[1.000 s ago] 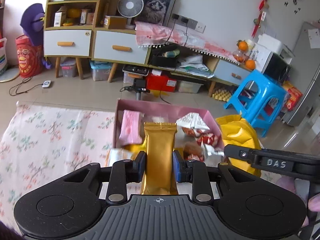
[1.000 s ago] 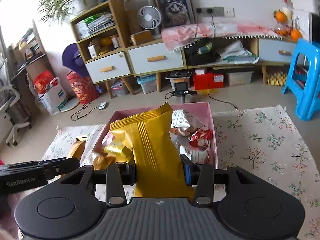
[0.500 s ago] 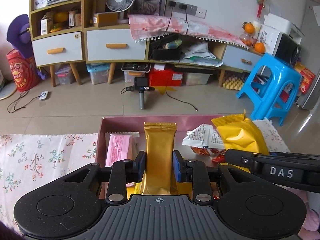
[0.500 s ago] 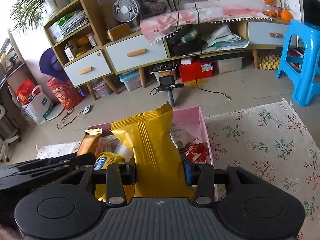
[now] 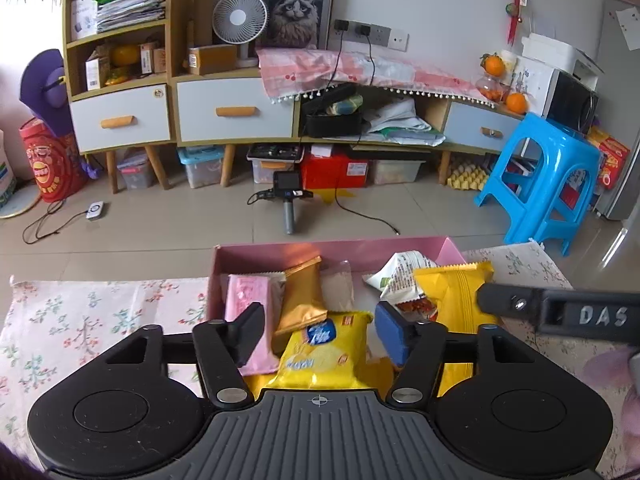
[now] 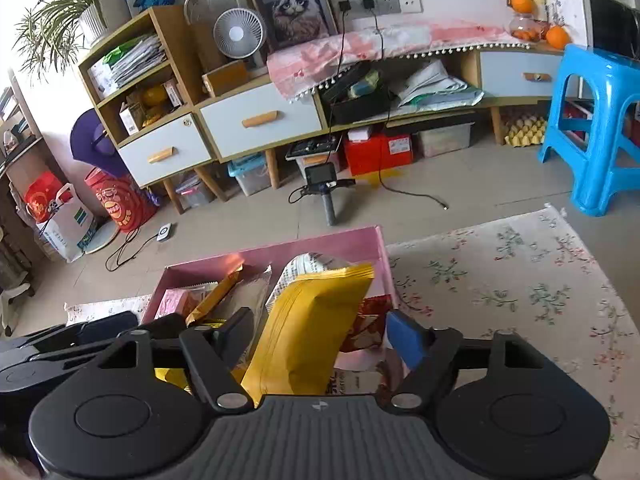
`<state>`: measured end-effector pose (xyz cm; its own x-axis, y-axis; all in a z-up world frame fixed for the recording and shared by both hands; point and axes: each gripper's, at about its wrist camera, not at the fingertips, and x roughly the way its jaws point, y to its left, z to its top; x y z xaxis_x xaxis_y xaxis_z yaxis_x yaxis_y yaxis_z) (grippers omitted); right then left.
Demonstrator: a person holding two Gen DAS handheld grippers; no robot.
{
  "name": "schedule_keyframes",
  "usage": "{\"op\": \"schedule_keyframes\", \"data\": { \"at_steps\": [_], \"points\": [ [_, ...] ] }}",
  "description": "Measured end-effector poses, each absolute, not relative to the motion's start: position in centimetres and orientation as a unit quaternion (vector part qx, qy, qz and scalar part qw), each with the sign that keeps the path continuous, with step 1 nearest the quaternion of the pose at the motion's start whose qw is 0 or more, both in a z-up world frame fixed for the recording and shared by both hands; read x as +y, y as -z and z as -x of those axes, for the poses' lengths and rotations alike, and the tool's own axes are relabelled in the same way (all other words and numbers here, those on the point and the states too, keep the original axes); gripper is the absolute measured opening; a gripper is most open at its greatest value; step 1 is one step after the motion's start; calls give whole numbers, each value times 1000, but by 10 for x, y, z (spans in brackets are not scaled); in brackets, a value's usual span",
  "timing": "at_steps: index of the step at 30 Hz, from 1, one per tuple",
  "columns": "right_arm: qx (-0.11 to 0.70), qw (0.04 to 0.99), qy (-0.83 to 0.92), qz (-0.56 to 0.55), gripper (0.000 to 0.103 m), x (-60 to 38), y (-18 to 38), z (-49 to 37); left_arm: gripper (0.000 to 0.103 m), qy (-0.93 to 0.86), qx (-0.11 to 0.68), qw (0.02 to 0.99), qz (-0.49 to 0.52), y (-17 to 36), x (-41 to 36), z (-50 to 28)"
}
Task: Organize snacks
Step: 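Open both grippers to drop the gold bar and yellow pouch into the box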
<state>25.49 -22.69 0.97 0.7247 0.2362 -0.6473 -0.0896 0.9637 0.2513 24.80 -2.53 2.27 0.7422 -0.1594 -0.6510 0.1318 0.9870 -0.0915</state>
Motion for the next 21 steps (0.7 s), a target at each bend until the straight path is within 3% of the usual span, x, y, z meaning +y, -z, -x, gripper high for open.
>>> {"op": "schedule_keyframes", "data": {
  "at_steps": [8,21],
  "points": [
    [348,927,-85,-111,77,-240,-27,-223,81,80,363,928,26,-37,-7,-207],
    [354,925,-64,-119,87,-256,-31,-161,92,74,400,914,6,-33,6,-133]
  ]
}}
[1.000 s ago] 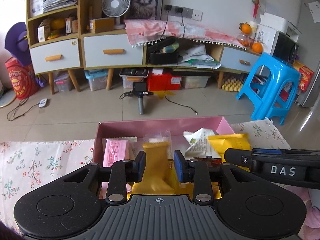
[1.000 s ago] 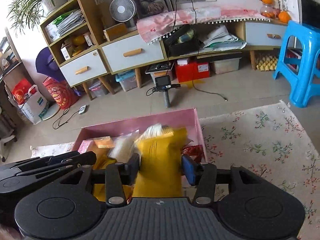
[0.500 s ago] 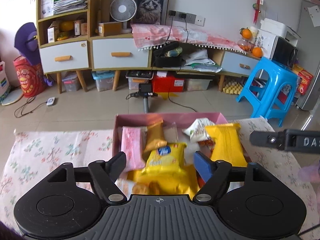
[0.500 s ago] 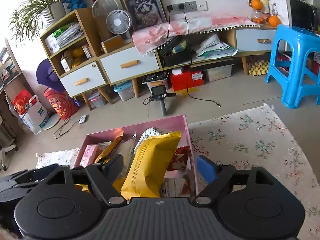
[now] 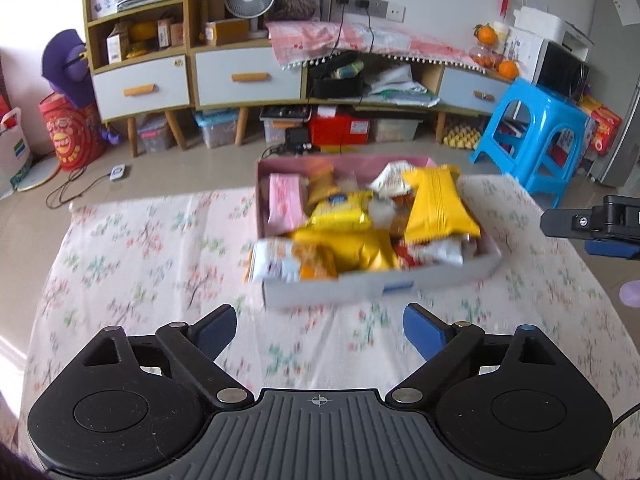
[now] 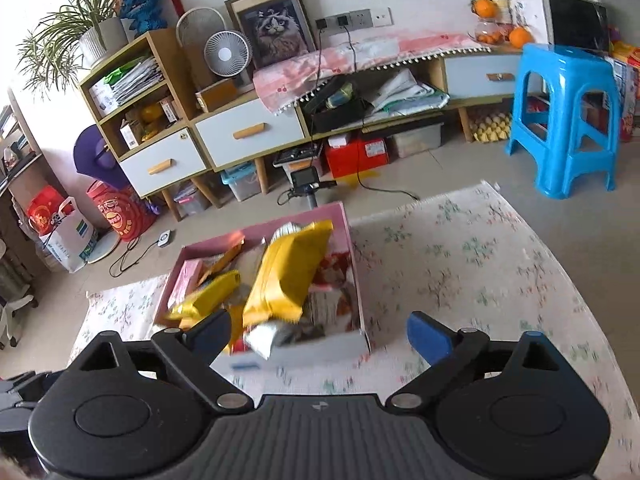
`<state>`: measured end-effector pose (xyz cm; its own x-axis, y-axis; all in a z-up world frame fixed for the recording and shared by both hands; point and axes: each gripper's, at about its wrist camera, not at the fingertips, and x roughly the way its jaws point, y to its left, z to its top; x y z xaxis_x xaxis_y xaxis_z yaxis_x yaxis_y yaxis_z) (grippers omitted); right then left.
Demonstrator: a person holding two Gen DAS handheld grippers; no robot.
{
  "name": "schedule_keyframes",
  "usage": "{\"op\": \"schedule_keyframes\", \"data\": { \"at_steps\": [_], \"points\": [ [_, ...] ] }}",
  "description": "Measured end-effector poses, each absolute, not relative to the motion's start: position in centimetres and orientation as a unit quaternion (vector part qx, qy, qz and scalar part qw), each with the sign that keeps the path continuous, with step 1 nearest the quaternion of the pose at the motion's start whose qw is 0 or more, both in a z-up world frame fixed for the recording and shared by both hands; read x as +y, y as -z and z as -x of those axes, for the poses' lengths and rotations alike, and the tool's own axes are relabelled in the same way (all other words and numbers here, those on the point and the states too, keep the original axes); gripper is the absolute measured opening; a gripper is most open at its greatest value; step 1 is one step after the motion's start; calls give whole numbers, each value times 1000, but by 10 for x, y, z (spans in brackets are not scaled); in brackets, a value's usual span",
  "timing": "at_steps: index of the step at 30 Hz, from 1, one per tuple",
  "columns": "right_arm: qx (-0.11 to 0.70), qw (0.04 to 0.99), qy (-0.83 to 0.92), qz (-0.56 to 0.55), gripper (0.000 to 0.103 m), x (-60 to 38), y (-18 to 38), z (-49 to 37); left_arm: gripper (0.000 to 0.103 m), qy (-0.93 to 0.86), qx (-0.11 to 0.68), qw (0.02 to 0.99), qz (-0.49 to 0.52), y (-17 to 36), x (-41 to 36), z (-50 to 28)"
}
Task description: Organize snacks
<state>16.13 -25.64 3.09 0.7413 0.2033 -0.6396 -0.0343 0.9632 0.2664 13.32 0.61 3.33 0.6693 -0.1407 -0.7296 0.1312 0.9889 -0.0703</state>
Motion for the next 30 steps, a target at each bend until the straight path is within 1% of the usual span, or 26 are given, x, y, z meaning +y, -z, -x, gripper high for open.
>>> {"op": "schedule_keyframes", "data": {
  "at_steps": [11,19,23,30],
  "points": [
    [369,925,-55,-64,90,-235,-13,-112,96,50,425,903,33,-3,15,-85],
    [379,922,-44,-69,90,-230,6,-98,96,9,428,904,9,14,16,-73],
    [374,925,-47,-38,90,-220,11,-92,97,2,434,901,17,15,20,-67],
    [361,930,-62,18,91,-201,14,-78,101,-12,418,908,17,3,19,-58]
  ]
}}
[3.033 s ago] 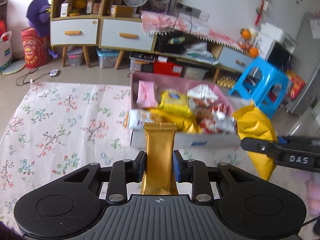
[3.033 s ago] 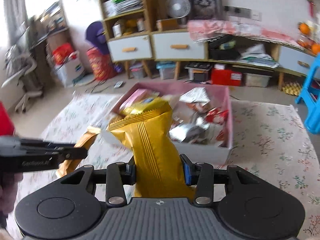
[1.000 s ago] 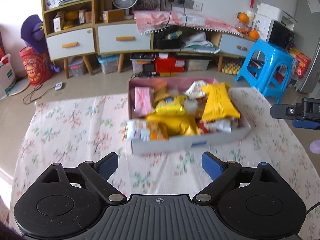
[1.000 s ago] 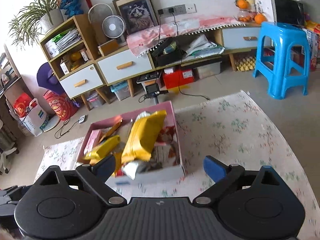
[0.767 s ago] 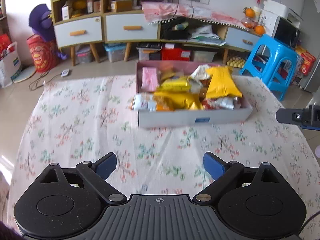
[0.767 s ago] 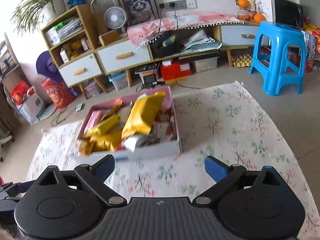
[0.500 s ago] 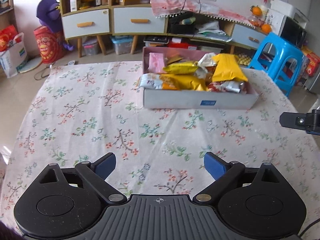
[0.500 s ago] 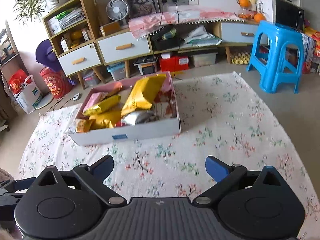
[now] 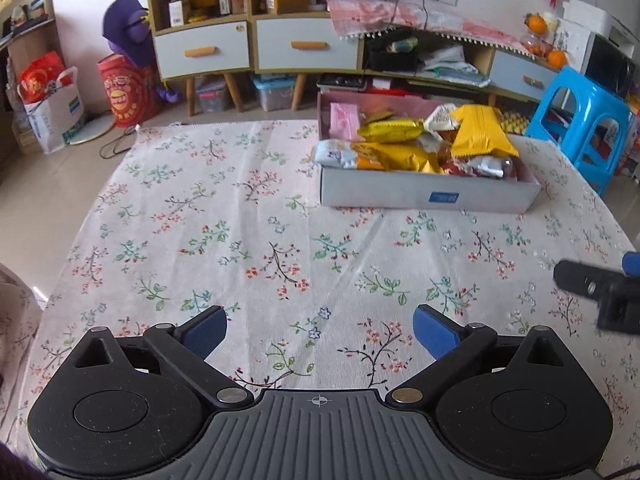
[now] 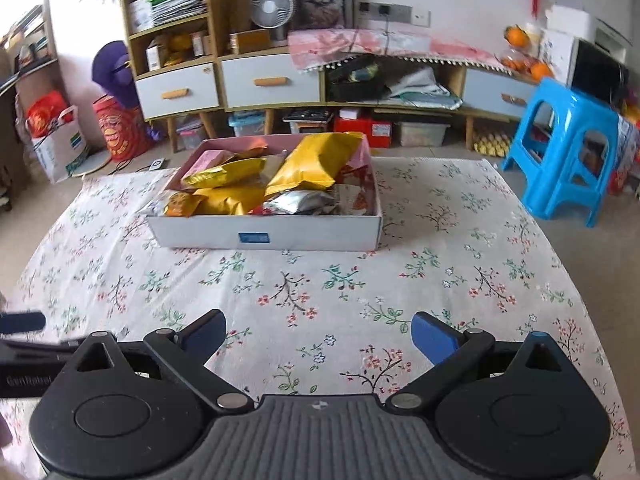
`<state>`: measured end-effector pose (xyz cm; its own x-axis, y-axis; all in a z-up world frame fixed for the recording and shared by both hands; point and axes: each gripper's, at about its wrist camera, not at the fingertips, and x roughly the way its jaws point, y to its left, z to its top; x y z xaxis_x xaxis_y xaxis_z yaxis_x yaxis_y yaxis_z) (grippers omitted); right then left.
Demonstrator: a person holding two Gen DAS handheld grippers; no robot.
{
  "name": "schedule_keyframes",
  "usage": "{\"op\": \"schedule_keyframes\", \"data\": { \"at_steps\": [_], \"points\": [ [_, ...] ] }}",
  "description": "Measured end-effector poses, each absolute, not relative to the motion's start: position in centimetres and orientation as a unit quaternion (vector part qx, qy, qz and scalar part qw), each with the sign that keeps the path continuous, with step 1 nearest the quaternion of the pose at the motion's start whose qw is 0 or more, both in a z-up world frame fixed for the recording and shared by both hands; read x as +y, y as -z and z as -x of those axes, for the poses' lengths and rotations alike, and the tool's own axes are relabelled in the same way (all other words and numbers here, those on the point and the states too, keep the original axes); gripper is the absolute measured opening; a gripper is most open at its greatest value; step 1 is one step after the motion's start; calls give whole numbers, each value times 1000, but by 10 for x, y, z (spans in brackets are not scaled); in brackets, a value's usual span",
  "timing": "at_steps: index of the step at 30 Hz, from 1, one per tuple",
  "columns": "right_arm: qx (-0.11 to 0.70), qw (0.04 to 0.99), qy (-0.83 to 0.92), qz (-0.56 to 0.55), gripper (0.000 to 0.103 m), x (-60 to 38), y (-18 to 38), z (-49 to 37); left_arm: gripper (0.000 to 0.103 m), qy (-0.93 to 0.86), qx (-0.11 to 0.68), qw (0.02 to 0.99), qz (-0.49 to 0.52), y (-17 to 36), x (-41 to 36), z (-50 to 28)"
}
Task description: Organize snacks
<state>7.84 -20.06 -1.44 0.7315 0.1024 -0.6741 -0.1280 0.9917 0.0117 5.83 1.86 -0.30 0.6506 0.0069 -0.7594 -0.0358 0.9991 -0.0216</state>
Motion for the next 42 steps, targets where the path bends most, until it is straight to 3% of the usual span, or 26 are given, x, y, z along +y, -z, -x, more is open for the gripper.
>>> {"op": "schedule_keyframes", "data": {
  "at_steps": [42],
  "points": [
    [376,923,-58,55,94,-182,26,-72,103,-31,443,896,12,8,11,-50]
  ]
}}
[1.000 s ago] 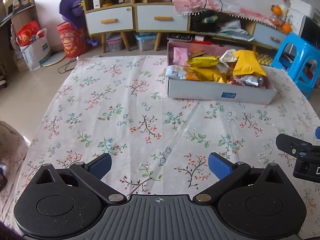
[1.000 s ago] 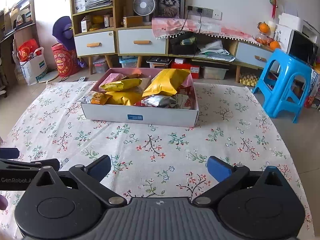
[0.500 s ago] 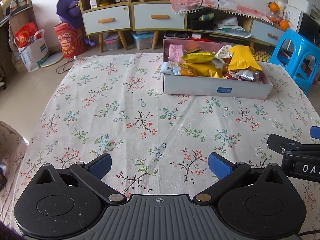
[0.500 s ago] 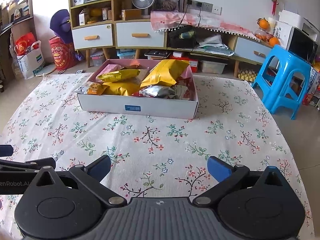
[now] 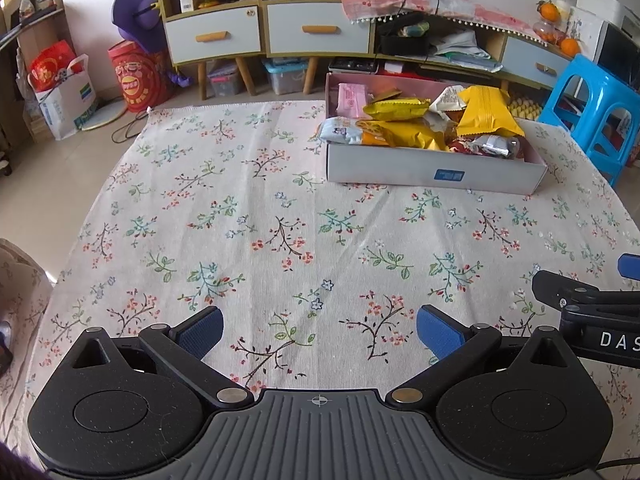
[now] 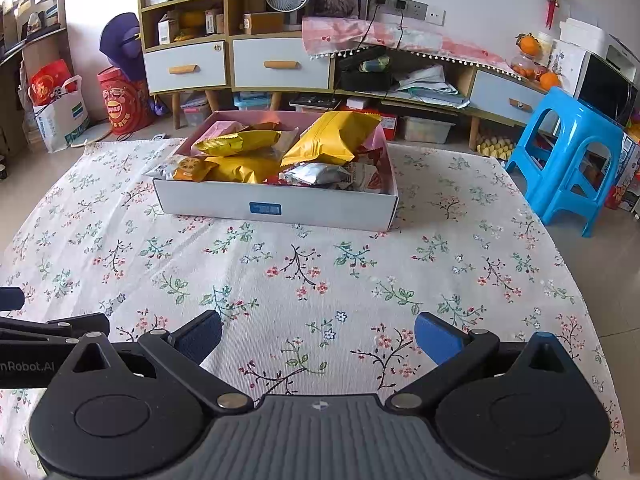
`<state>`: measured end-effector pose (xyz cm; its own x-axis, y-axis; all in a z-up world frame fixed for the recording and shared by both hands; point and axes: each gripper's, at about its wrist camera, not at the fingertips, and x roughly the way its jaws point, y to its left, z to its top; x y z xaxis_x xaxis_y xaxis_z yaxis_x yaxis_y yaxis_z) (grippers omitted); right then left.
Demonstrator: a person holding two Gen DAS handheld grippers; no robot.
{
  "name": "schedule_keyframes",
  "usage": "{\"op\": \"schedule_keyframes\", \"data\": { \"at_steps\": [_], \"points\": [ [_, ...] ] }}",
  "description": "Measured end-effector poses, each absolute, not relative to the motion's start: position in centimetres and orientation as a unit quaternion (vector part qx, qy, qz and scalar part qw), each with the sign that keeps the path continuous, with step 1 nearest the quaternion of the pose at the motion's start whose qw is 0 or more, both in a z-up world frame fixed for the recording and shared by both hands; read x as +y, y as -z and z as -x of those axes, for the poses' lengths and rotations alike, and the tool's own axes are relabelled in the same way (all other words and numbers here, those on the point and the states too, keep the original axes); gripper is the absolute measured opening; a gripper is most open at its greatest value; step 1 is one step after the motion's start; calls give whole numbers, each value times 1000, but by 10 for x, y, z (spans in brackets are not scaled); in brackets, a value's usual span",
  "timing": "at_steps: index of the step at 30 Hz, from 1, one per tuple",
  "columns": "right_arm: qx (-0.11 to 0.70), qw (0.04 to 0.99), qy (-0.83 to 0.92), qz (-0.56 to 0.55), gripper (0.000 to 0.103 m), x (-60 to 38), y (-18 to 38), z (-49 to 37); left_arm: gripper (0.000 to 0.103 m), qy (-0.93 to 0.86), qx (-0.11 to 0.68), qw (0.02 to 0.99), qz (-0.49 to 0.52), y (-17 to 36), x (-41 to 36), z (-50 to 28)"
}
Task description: Organize snacks
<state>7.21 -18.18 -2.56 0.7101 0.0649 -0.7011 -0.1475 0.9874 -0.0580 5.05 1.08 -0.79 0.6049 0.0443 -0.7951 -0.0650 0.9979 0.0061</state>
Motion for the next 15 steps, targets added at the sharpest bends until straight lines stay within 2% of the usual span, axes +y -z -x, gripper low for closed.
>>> {"op": "schedule_keyframes", "data": {
  "at_steps": [15],
  "points": [
    [384,920,-58,51,94,-184,29,-74,103,-20,451,892,10,14,10,-51]
  ]
}}
